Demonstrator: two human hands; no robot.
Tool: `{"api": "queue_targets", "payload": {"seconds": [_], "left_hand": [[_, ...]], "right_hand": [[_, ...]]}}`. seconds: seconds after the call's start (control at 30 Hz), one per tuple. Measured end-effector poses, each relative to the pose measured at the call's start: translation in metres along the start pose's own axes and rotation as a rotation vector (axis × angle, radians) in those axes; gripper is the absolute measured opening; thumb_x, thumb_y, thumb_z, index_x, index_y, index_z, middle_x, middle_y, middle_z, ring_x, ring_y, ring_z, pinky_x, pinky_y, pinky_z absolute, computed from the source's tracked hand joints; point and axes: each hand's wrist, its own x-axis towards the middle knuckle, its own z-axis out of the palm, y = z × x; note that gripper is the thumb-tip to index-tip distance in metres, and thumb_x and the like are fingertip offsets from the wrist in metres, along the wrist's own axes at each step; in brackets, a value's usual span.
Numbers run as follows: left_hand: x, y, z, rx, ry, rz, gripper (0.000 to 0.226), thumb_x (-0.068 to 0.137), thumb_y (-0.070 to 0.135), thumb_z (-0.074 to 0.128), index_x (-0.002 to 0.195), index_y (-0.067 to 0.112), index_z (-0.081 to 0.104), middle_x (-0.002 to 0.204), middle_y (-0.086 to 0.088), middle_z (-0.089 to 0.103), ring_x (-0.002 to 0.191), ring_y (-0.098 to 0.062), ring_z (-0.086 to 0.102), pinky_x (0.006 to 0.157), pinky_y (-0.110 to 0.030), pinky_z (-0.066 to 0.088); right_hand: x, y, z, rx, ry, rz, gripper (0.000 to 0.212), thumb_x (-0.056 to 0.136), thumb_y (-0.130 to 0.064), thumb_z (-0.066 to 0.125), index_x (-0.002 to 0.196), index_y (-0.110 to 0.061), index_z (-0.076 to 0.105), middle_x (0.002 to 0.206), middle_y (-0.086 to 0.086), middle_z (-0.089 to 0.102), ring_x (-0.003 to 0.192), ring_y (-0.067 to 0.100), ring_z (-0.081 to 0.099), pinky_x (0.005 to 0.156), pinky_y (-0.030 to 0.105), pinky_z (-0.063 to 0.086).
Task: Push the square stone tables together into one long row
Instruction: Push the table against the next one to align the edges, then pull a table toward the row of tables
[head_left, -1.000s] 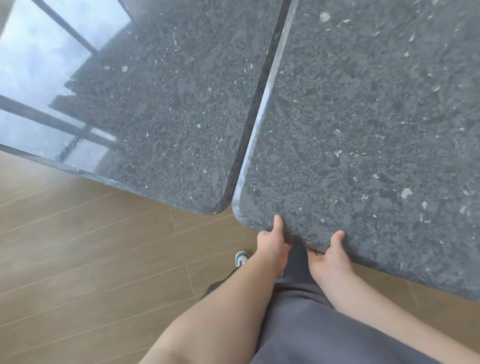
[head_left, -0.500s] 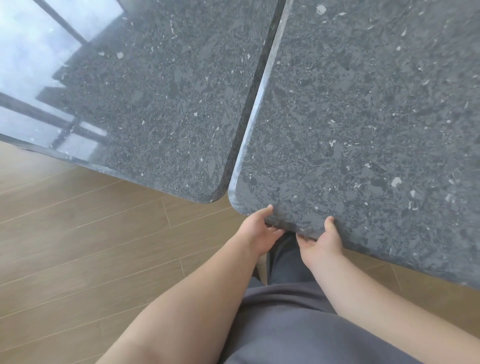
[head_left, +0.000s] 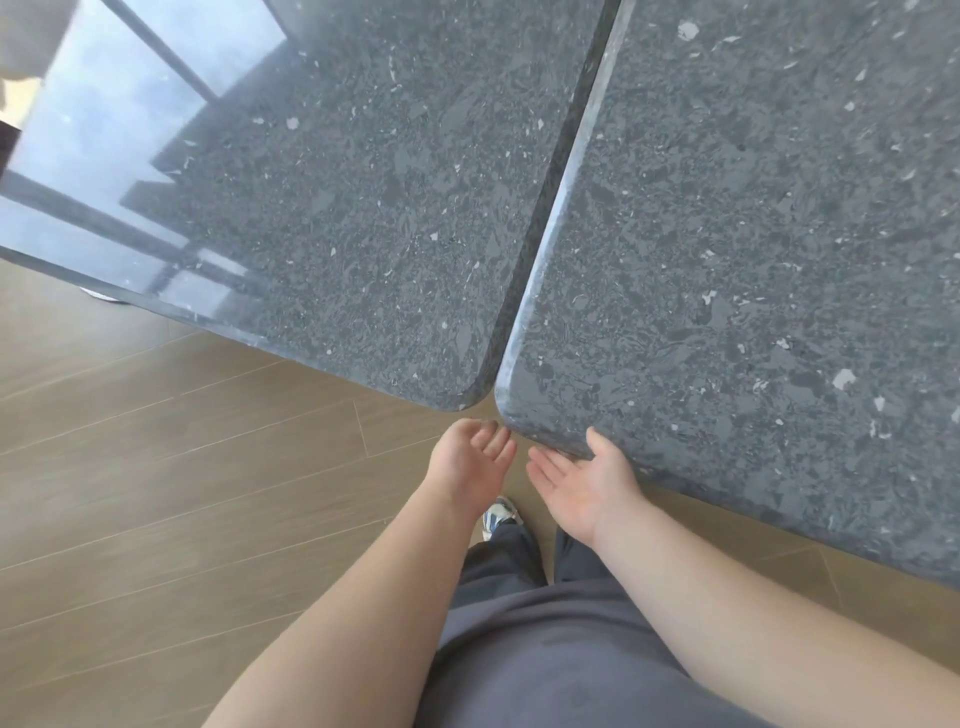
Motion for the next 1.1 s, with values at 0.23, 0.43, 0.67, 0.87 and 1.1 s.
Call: {"api": "queue_targets", "payload": {"seconds": [0.23,0.43,0.67,0.87,1.1], "left_hand": [[-0.005,0.050,-0.025,-0.142,-0.152,0.044,0.072,0.106,0.056,0.031,0.164,0.016,0.012,0.168,-0.017,0.021,0.154,-0.035,0.023,0.124,-0.051,0.022],[-0.026,0.082,-0.054,-0.130,-0.233,0.034,0.074,0.107,0.054,0.030,0.161,0.004,0.016,0.166,-0.024,0.022,0.151,-0.039,0.029,0.122,-0.051,0.027],[-0.072,0.153,-0.121,-0.115,-0.347,0.227,0.064,0.109,0.049,0.032,0.153,0.003,0.037,0.148,-0.021,0.051,0.135,-0.038,0.051,0.114,-0.052,0.040],[-0.109,0.234,-0.170,-0.205,-0.409,0.439,0.054,0.109,0.045,0.033,0.140,0.005,0.051,0.137,-0.018,0.065,0.123,-0.034,0.065,0.103,-0.050,0.048],[-0.153,0.350,-0.211,-0.247,-0.400,0.707,0.048,0.108,0.041,0.036,0.138,0.008,0.053,0.134,-0.014,0.068,0.122,-0.032,0.066,0.100,-0.048,0.050]], "right_hand": [[-0.007,0.026,0.032,0.156,-0.051,-0.042,0.081,0.104,-0.048,0.045,0.160,-0.002,0.008,0.162,0.020,0.031,0.149,0.031,0.035,0.121,0.044,0.032],[-0.019,0.068,0.061,0.084,-0.135,-0.119,0.071,0.107,-0.046,0.038,0.159,-0.003,0.017,0.163,0.016,0.031,0.151,0.029,0.031,0.122,0.043,0.030],[-0.047,0.113,0.124,-0.141,-0.269,-0.194,0.055,0.107,-0.043,0.037,0.150,-0.009,0.041,0.142,0.013,0.058,0.132,0.031,0.055,0.113,0.048,0.042],[-0.072,0.148,0.211,-0.297,-0.411,-0.175,0.046,0.106,-0.037,0.041,0.137,-0.007,0.056,0.129,0.015,0.069,0.122,0.031,0.064,0.103,0.048,0.049],[-0.089,0.202,0.347,-0.500,-0.721,-0.100,0.037,0.103,-0.034,0.042,0.125,-0.011,0.061,0.122,0.014,0.071,0.113,0.031,0.069,0.097,0.046,0.052]]}}
